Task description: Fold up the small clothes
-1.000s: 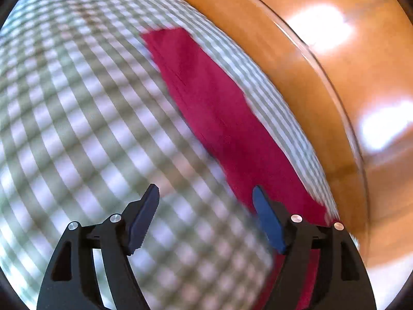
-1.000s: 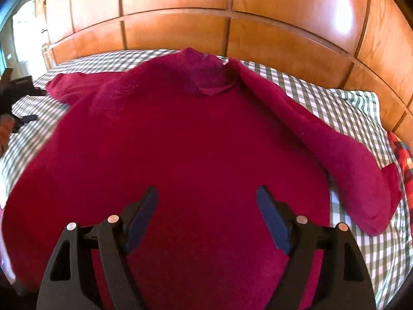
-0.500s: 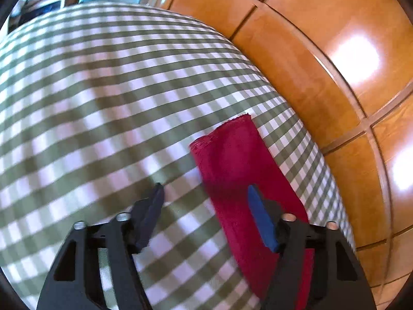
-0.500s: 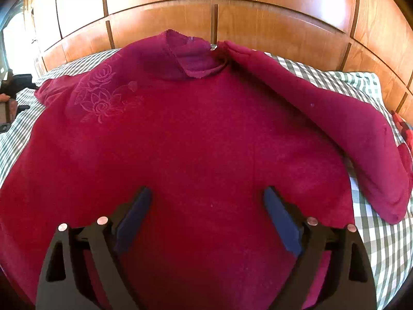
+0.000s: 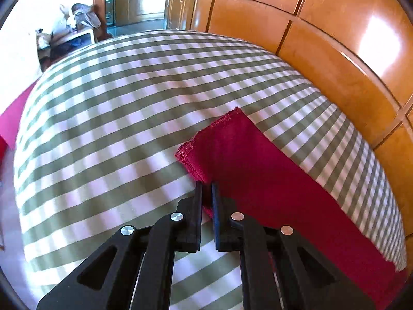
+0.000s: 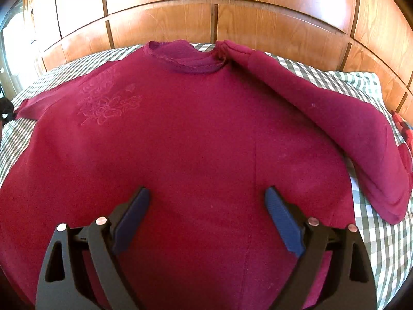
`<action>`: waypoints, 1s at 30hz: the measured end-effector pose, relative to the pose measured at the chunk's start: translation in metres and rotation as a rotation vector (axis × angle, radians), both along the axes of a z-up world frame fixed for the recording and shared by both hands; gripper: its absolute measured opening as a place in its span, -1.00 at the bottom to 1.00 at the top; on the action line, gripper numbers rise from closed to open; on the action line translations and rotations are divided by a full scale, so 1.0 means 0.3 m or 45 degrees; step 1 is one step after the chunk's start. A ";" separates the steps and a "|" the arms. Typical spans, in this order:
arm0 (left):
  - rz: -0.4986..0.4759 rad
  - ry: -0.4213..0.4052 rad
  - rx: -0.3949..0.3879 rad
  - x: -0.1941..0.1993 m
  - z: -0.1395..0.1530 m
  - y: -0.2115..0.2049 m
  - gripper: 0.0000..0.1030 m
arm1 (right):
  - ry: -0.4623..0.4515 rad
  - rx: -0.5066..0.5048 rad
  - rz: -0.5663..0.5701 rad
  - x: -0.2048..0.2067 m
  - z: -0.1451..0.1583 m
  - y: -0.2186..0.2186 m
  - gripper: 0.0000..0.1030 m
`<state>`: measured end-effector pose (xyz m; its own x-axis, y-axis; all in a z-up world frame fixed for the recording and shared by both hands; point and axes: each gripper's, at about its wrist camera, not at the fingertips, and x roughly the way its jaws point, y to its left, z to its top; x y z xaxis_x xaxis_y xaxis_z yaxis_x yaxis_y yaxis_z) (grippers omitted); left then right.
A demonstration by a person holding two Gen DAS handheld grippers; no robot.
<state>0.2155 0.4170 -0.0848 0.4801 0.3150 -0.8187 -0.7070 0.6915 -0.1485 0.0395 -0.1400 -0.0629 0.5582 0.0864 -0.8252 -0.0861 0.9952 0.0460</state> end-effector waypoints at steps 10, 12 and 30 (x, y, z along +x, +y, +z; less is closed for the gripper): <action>0.026 -0.130 -0.055 -0.117 0.162 -0.160 0.30 | 0.003 0.055 -0.024 -0.015 0.026 -0.027 0.77; -0.096 -0.163 -0.024 -0.154 0.204 -0.265 0.30 | -0.001 0.143 -0.081 -0.033 0.057 -0.083 0.76; -1.215 -0.157 -0.169 -0.321 0.158 -1.231 0.30 | 0.024 0.501 -1.249 -0.150 0.060 -1.261 0.36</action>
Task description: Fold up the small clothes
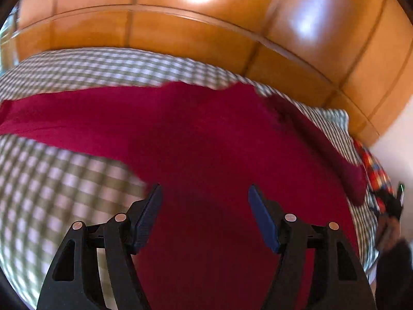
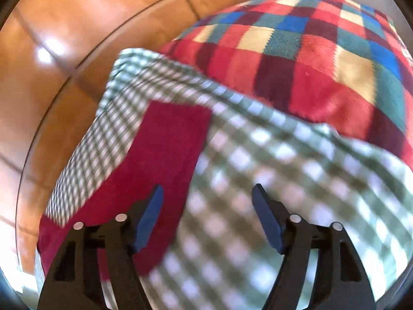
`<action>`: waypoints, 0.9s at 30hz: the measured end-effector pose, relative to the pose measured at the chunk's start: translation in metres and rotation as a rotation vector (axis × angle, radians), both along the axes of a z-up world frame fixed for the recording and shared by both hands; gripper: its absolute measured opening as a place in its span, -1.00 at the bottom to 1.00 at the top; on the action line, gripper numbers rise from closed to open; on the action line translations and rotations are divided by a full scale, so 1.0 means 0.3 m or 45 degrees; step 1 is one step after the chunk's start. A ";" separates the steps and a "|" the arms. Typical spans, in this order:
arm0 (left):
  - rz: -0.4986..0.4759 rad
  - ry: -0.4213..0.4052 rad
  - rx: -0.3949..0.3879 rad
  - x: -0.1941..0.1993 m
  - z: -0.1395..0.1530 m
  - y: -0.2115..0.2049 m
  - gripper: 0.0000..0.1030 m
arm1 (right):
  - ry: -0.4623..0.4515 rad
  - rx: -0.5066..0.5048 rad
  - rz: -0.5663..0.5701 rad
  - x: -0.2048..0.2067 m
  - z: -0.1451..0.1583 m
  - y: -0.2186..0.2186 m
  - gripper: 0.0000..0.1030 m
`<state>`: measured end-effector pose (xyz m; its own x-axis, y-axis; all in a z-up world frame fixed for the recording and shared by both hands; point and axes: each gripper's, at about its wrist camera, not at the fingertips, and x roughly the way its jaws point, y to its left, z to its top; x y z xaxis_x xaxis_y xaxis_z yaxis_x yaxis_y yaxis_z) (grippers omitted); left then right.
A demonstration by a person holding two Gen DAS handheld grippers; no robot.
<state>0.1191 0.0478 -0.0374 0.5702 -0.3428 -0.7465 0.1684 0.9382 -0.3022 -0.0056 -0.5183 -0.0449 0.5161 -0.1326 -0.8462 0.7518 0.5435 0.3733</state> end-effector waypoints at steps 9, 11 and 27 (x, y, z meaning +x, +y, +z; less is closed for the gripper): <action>-0.168 0.021 0.051 0.001 -0.031 -0.196 0.30 | 0.116 -0.307 0.177 0.174 0.105 -0.034 -0.87; -0.197 0.029 0.063 0.011 -0.042 -0.218 0.30 | 0.094 -0.362 0.093 0.127 0.184 -0.095 -0.87; -0.117 0.055 0.058 0.055 -0.047 -0.148 0.30 | 0.121 -0.458 0.074 0.081 0.280 -0.091 0.58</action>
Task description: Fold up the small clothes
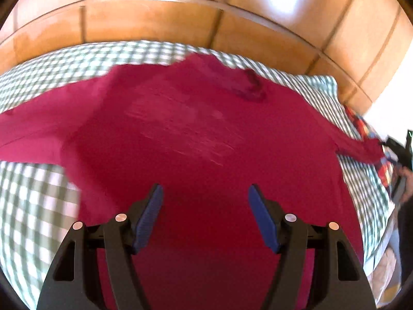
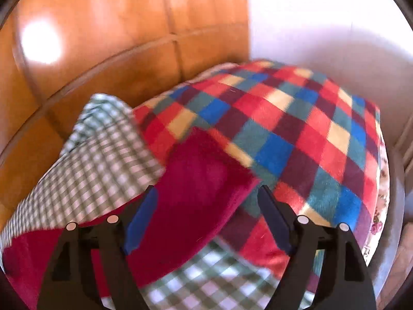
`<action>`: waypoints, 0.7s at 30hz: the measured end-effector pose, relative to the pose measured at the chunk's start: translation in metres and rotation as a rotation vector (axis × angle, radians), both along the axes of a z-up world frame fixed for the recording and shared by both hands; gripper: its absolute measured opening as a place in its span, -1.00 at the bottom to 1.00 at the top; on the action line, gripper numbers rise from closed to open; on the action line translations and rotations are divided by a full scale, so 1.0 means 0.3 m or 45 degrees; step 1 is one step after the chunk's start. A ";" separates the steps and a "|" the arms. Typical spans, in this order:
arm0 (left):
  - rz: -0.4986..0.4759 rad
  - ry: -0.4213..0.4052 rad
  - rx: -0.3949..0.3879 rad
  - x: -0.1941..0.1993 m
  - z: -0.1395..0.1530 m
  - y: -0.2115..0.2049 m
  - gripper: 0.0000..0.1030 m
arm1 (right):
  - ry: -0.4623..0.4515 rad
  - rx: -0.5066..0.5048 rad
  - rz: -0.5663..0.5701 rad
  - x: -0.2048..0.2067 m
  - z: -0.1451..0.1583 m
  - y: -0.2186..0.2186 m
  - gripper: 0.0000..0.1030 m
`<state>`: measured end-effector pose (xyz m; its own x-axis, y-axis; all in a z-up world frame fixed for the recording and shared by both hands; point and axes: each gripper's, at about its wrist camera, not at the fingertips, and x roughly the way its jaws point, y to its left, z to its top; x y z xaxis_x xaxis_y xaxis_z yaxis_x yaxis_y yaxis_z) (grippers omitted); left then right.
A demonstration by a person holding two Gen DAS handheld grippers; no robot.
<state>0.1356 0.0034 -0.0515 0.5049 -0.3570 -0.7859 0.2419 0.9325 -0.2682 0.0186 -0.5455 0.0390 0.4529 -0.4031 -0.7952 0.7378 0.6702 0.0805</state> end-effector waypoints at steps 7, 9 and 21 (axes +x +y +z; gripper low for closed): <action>0.422 0.016 -0.169 -0.035 0.011 0.363 0.30 | -0.104 0.101 0.449 0.092 0.040 0.442 0.80; 0.534 0.040 -0.225 -0.070 -0.006 0.484 0.30 | -0.110 0.151 0.617 0.129 0.024 0.628 0.81; 0.707 0.114 -0.531 -0.081 -0.066 0.710 0.30 | 0.054 0.135 0.878 0.178 -0.204 1.131 0.82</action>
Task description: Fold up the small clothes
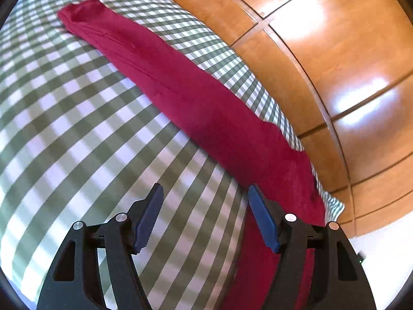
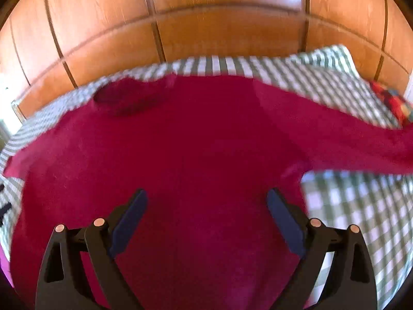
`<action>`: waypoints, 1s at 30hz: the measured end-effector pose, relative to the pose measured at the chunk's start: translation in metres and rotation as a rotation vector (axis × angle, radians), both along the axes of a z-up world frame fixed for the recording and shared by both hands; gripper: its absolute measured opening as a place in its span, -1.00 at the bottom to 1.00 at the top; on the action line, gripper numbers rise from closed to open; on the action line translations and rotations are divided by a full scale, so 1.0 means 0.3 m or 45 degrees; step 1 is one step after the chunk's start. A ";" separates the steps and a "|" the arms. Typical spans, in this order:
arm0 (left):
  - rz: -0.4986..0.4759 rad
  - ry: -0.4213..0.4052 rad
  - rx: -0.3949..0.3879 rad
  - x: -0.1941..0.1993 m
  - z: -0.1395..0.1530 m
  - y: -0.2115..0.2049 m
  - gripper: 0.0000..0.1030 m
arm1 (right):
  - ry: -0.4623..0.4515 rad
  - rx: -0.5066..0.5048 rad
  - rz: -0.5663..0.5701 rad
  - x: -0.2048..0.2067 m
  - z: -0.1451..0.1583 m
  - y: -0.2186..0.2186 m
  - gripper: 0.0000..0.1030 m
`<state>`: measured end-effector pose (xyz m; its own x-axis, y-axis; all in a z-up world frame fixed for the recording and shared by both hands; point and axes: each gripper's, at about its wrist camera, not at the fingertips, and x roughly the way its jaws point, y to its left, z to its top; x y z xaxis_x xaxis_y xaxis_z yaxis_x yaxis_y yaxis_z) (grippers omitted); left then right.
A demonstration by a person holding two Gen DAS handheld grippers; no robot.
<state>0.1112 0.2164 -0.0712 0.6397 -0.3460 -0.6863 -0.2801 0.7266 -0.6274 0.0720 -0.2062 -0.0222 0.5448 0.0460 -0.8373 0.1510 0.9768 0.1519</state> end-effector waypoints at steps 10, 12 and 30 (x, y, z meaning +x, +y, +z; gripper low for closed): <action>0.129 0.110 0.185 0.181 -0.036 -0.030 0.13 | 0.001 0.003 0.006 0.001 -0.021 -0.010 0.92; 0.132 0.084 0.274 0.154 -0.009 -0.060 0.13 | -0.004 0.019 0.005 0.001 -0.023 -0.013 0.93; -0.620 0.006 0.765 0.617 0.016 -0.693 0.08 | -0.035 0.086 0.010 -0.010 -0.025 -0.027 0.97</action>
<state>0.2963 0.0086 -0.0664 0.5079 -0.1547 -0.8474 0.1567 0.9839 -0.0857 0.0689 -0.2143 -0.0298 0.5673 0.1060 -0.8166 0.1384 0.9653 0.2215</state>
